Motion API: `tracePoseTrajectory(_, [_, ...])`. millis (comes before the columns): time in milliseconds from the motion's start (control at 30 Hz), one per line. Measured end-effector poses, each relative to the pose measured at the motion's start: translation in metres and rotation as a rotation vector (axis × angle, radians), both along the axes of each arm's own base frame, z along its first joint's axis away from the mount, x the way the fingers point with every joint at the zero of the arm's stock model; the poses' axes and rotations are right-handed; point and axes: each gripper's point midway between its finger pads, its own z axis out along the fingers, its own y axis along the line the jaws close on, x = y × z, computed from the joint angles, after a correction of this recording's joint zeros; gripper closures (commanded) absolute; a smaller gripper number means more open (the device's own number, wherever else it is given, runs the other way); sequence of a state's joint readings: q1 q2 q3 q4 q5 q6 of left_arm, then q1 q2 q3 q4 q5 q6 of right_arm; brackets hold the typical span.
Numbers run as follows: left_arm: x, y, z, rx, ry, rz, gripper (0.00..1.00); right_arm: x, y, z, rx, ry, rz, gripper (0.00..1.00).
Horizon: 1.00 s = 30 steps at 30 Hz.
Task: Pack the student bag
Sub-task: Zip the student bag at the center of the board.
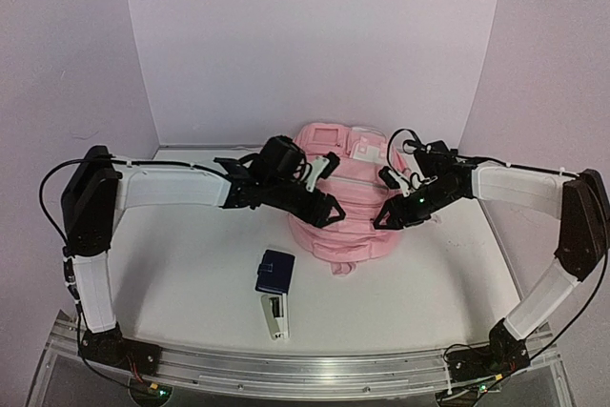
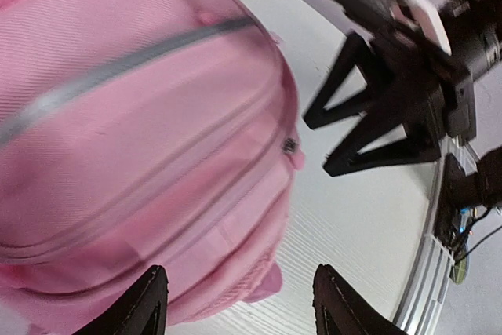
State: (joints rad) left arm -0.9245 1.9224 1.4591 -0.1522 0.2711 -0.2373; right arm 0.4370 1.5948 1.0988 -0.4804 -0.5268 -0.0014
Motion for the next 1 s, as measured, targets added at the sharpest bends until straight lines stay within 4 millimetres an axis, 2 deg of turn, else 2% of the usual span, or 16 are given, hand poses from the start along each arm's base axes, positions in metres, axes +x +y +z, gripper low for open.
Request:
tracePoseTrajectory(100, [0.026, 0.02, 0.019, -0.034, -0.033, 0.1, 0.36, 0.003, -0.001, -0.003, -0.024, -0.028, 0.004, 0.52])
tracePoseTrajectory(200, [0.036, 0.026, 0.028, -0.048, -0.063, 0.138, 0.36, 0.006, 0.001, -0.003, -0.024, -0.048, 0.012, 0.54])
tracePoseTrajectory(367, [0.032, 0.027, 0.018, -0.025, -0.068, 0.139, 0.35, 0.008, 0.008, -0.012, -0.015, -0.047, 0.028, 0.6])
tracePoseTrajectory(500, [0.029, 0.029, 0.01, 0.001, -0.082, 0.127, 0.35, 0.006, 0.01, -0.02, -0.019, -0.041, 0.042, 0.73])
tracePoseTrajectory(767, [0.031, 0.028, 0.011, 0.021, -0.153, 0.088, 0.37, 0.007, 0.011, -0.022, -0.019, -0.049, 0.046, 1.0])
tracePoseTrajectory(900, [0.024, 0.025, 0.006, 0.052, -0.241, -0.007, 0.39, 0.006, 0.01, -0.017, -0.019, -0.064, 0.045, 1.0])
tracePoseTrajectory(1000, [0.008, 0.021, -0.01, 0.127, -0.365, -0.119, 0.43, 0.006, 0.009, -0.009, -0.014, -0.087, 0.041, 1.0])
